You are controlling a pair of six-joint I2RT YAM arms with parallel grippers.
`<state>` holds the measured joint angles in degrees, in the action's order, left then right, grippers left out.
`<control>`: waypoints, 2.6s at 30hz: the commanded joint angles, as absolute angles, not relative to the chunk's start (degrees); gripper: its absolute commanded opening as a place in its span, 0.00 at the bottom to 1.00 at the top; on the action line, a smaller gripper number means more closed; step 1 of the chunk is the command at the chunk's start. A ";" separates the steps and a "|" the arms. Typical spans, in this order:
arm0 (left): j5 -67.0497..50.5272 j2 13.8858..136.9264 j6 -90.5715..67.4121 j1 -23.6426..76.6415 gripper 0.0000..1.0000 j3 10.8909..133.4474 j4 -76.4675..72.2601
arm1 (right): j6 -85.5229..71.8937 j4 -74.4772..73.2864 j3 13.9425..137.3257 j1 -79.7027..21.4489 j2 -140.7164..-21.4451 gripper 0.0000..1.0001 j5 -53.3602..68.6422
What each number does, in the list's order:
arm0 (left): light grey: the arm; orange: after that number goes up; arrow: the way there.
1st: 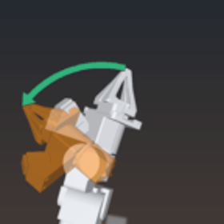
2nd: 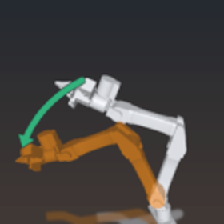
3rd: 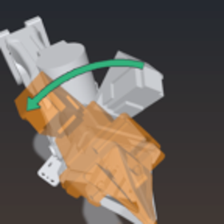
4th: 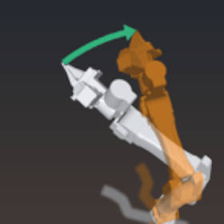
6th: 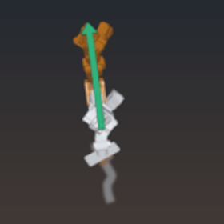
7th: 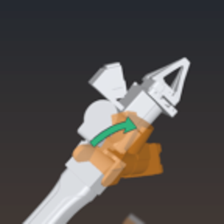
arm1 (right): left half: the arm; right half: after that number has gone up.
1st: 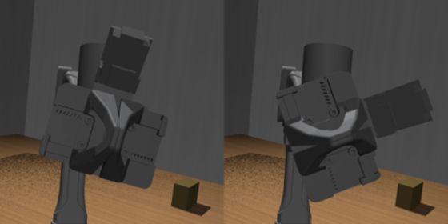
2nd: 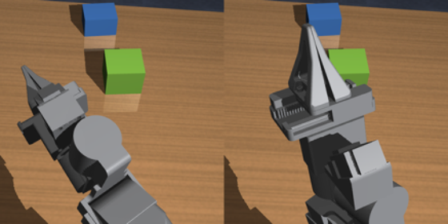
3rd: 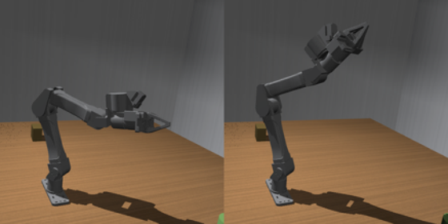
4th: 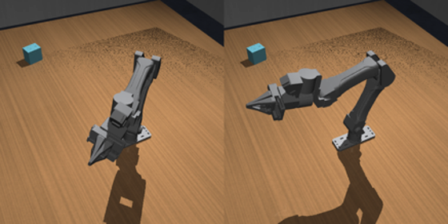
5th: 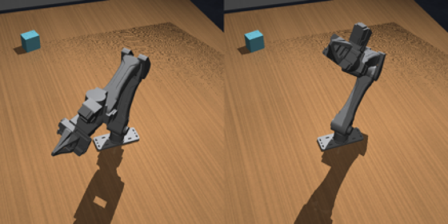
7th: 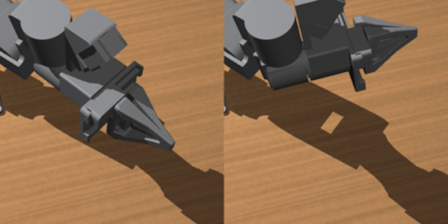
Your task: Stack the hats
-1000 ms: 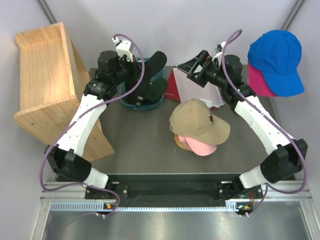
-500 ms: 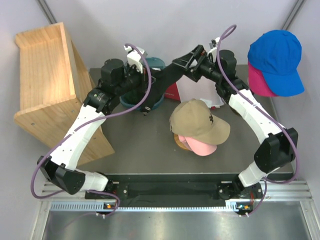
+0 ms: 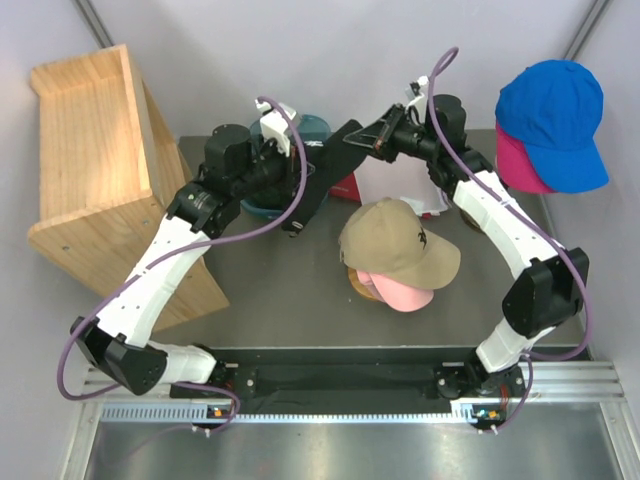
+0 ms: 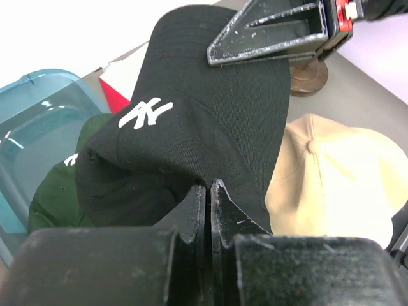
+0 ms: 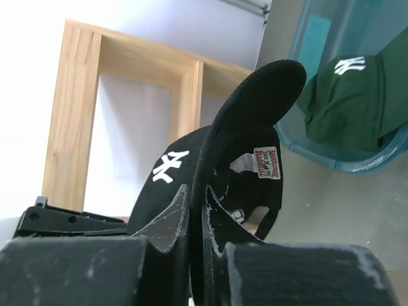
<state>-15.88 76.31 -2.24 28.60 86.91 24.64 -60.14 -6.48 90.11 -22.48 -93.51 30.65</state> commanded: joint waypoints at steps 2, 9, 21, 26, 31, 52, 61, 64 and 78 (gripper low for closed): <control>-13.37 72.43 -0.53 28.83 0.04 85.34 22.94 | -60.47 -5.88 90.18 -23.38 -91.41 0.00 34.19; -6.33 75.76 -3.78 28.74 0.99 90.16 25.84 | -56.43 -13.70 87.64 -18.91 -80.88 0.00 27.69; -11.69 79.45 -17.75 25.67 0.99 96.06 16.53 | -65.29 -10.55 70.41 -17.93 -61.79 0.00 18.29; -12.74 79.28 -18.98 24.96 0.99 96.07 16.00 | -65.75 -10.54 65.31 -19.42 -58.63 0.00 15.74; -13.09 77.96 -19.69 24.79 0.99 94.57 15.73 | -64.33 -10.81 57.58 -19.16 -52.84 0.00 12.93; -13.80 76.29 -20.74 24.08 0.99 91.49 15.38 | -61.52 -19.42 42.89 -13.54 -37.36 0.00 6.86; -14.59 76.64 -21.36 23.91 0.99 89.91 15.03 | -58.27 -27.24 42.63 -11.69 -35.07 0.00 2.90; -14.94 76.64 -21.88 23.91 0.99 89.21 14.77 | -58.01 -29.70 42.54 -11.43 -34.89 0.00 1.85; -14.94 77.43 -22.94 23.55 0.99 88.07 14.41 | -58.88 -45.87 38.94 -11.42 -33.58 0.00 -5.53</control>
